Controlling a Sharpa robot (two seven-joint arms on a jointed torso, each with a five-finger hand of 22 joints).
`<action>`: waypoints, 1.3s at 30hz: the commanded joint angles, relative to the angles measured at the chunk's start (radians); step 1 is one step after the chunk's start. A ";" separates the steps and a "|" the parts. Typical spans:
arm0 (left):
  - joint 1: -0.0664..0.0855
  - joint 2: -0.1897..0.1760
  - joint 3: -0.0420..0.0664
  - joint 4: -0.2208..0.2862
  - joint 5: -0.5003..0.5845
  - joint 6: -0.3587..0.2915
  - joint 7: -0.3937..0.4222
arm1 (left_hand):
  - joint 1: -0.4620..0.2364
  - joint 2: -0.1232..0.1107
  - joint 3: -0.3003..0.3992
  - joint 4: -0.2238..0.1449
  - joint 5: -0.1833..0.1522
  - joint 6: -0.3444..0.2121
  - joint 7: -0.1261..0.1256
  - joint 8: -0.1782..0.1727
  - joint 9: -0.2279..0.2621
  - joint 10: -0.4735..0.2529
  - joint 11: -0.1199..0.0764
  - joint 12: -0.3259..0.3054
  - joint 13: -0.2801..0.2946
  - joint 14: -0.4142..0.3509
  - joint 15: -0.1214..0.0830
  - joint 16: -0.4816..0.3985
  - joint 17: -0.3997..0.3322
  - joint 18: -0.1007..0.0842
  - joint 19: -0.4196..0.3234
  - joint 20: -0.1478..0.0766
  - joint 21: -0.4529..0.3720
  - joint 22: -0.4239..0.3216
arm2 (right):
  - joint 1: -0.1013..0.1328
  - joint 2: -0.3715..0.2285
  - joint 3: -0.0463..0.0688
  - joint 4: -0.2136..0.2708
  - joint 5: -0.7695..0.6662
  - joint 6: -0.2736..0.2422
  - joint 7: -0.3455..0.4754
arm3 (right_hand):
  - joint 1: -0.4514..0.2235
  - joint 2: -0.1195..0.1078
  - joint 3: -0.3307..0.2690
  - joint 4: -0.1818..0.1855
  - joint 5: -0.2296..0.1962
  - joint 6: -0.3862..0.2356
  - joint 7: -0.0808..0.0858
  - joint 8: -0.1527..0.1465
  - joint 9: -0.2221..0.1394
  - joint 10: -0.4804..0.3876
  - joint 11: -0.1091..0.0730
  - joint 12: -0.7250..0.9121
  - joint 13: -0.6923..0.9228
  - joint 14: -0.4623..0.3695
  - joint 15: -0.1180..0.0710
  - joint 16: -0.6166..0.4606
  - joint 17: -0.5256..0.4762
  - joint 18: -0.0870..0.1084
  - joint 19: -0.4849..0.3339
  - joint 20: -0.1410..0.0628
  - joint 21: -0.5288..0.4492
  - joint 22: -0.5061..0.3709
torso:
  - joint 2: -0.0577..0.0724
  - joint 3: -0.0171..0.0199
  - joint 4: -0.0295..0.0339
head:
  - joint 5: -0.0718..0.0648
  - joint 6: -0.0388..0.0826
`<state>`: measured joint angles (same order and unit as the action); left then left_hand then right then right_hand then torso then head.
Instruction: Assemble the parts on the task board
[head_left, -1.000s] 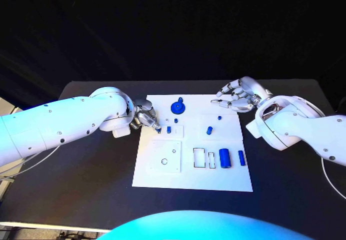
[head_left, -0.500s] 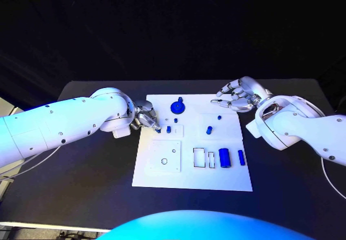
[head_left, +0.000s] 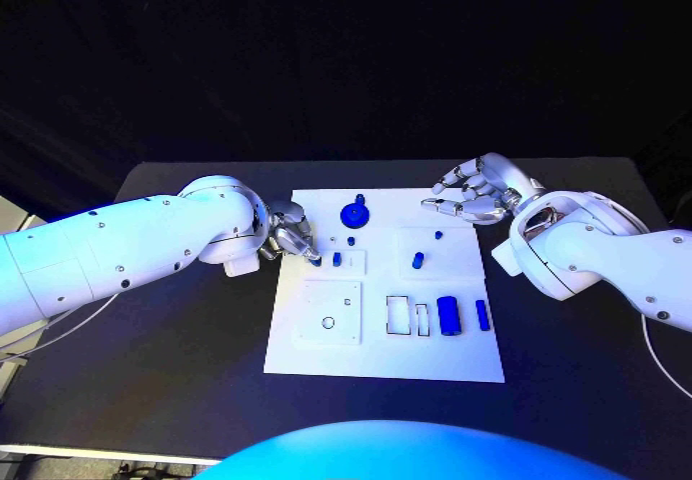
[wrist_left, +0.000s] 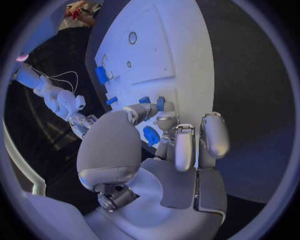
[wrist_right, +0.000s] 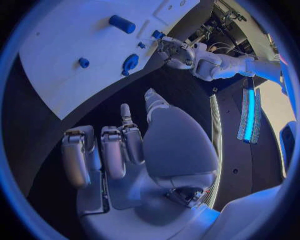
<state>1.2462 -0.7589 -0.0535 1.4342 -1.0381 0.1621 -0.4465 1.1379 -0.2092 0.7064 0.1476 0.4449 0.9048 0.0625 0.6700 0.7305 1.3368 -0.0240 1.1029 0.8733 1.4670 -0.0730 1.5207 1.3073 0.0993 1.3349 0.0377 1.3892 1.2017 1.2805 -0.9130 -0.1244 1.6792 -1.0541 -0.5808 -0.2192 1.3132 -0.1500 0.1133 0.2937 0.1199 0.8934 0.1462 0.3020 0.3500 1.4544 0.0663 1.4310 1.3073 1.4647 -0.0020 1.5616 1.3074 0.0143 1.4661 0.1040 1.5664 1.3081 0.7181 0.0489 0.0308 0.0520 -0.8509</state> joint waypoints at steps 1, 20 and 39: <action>-0.005 0.002 -0.003 0.005 -0.010 0.027 -0.006 | 0.006 0.006 0.172 -0.172 0.005 0.013 -0.007 0.006 0.002 0.007 0.000 -0.001 -0.001 0.074 -0.006 0.000 0.146 -0.015 0.001 -0.003 0.005 0.001 | -0.001 0.000 0.000 0.001 -0.002 0.005 0.011 | -0.001 0.005 0.003 -0.003 0.005 -0.007 -0.001 0.004 0.001 0.000 -0.002 -0.002 0.149 0.099 -0.006 -0.004 0.233 -0.014 0.105 -0.008 0.004 0.263 | 0.001 -0.0001 0.0006 | -0.001 -0.001; -0.005 0.008 -0.003 0.006 -0.015 0.033 -0.014 | 0.005 0.005 0.173 -0.173 0.007 0.014 -0.008 0.006 0.002 0.010 -0.001 0.002 0.004 0.074 -0.007 0.000 0.147 -0.015 0.002 -0.003 0.005 0.001 | -0.001 -0.002 0.000 0.004 -0.002 0.004 0.010 | -0.001 0.005 0.003 -0.003 0.005 -0.007 -0.001 0.004 0.001 0.000 -0.002 -0.002 0.149 0.099 -0.006 -0.004 0.233 -0.014 0.105 -0.008 0.004 0.263 | 0.001 -0.0002 0.0003 | -0.001 -0.002; -0.005 0.022 -0.003 -0.001 0.008 0.063 -0.008 | -0.020 -0.006 0.163 -0.166 0.062 0.040 -0.018 0.006 0.005 0.040 -0.008 0.029 0.047 0.081 -0.011 0.011 0.171 -0.017 0.006 -0.008 0.008 0.008 | -0.001 -0.003 0.000 0.004 -0.002 0.003 0.011 | -0.001 0.005 0.003 -0.003 0.005 -0.007 -0.001 0.004 0.001 0.000 -0.002 -0.002 0.149 0.099 -0.006 -0.004 0.233 -0.014 0.105 -0.008 0.004 0.263 | 0.001 -0.0011 -0.0005 | -0.005 -0.005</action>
<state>1.2464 -0.7435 -0.0526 1.4300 -1.0468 0.1843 -0.4571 1.1256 -0.2134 0.7064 0.1476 0.5034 0.9214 0.0609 0.6721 0.7344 1.3697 -0.0324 1.1268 0.9180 1.4637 -0.0771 1.5257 1.3073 0.0994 1.3385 0.0341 1.3932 1.2094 1.2804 -0.9161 -0.1244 1.6814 -1.0529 -0.5809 -0.2190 1.3132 -0.1501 0.1133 0.2937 0.1199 0.8934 0.1462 0.3019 0.3497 1.4544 0.0664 1.4310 1.3073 1.4647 -0.0020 1.5616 1.3078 0.0143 1.4661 0.1040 1.5664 1.3076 0.7186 0.0485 0.0309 0.0474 -0.8566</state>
